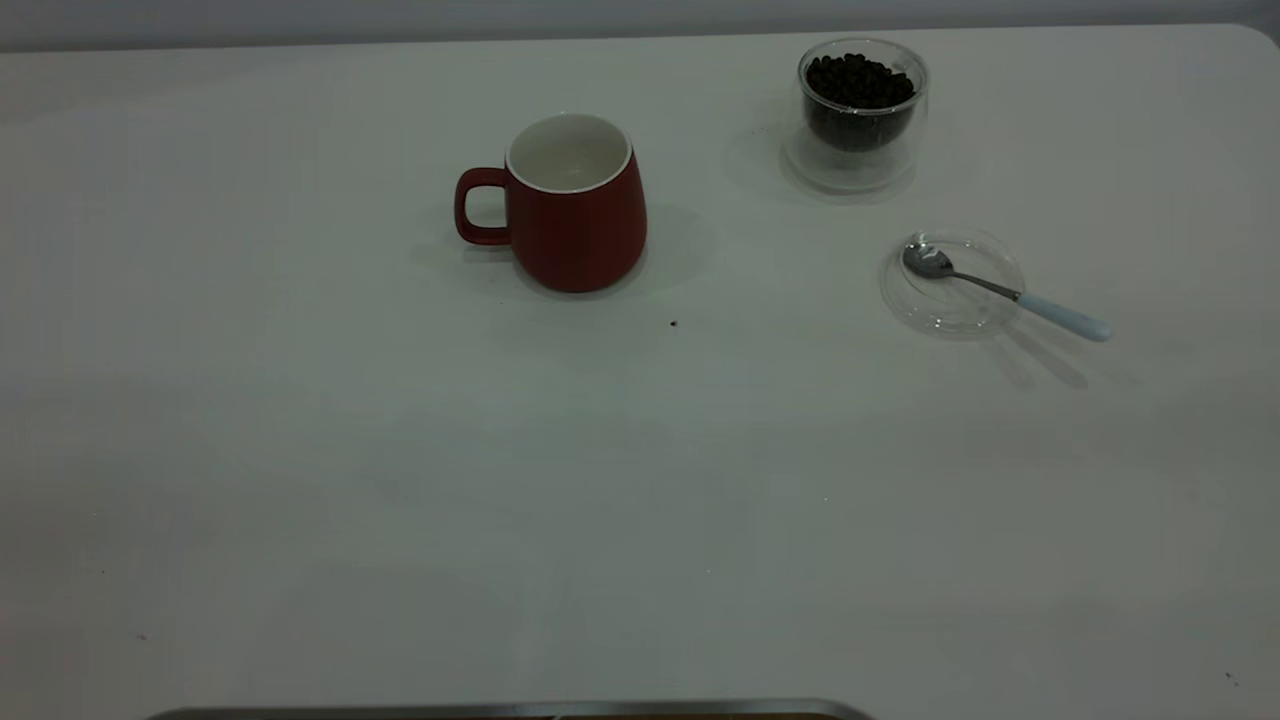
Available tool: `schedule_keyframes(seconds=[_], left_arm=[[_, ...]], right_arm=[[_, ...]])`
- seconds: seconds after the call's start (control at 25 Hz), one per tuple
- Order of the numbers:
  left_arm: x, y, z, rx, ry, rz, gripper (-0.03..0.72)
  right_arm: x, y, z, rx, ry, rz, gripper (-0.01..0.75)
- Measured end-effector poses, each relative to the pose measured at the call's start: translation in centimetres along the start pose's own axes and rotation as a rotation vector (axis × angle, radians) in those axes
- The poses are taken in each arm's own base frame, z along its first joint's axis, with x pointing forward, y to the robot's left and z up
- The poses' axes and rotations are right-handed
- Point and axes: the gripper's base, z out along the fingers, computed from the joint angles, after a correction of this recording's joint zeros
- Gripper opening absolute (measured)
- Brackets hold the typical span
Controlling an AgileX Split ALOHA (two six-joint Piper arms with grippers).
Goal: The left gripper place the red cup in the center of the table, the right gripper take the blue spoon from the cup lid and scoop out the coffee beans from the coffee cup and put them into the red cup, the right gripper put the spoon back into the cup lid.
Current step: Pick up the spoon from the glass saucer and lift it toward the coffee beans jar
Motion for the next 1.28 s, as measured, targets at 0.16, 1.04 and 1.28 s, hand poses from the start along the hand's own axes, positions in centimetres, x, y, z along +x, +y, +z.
schedule_keyframes(seconds=[0.16,1.04,1.28], left_arm=[[0.0,0.0,0.0,0.000,-0.001,0.000,0.587],[0.0,0.0,0.0,0.000,-0.002,0.002,0.587],[0.0,0.0,0.0,0.000,-0.002,0.002,0.587]], right_arm=[[-3.2,0.6,3.8,-0.063,0.067,0.131,0.516],[-0.7,0.1,27.0,-0.231,0.519,0.730,0.516],[3.4,-1.7,30.1,-0.231,0.636,0.850,0.516]])
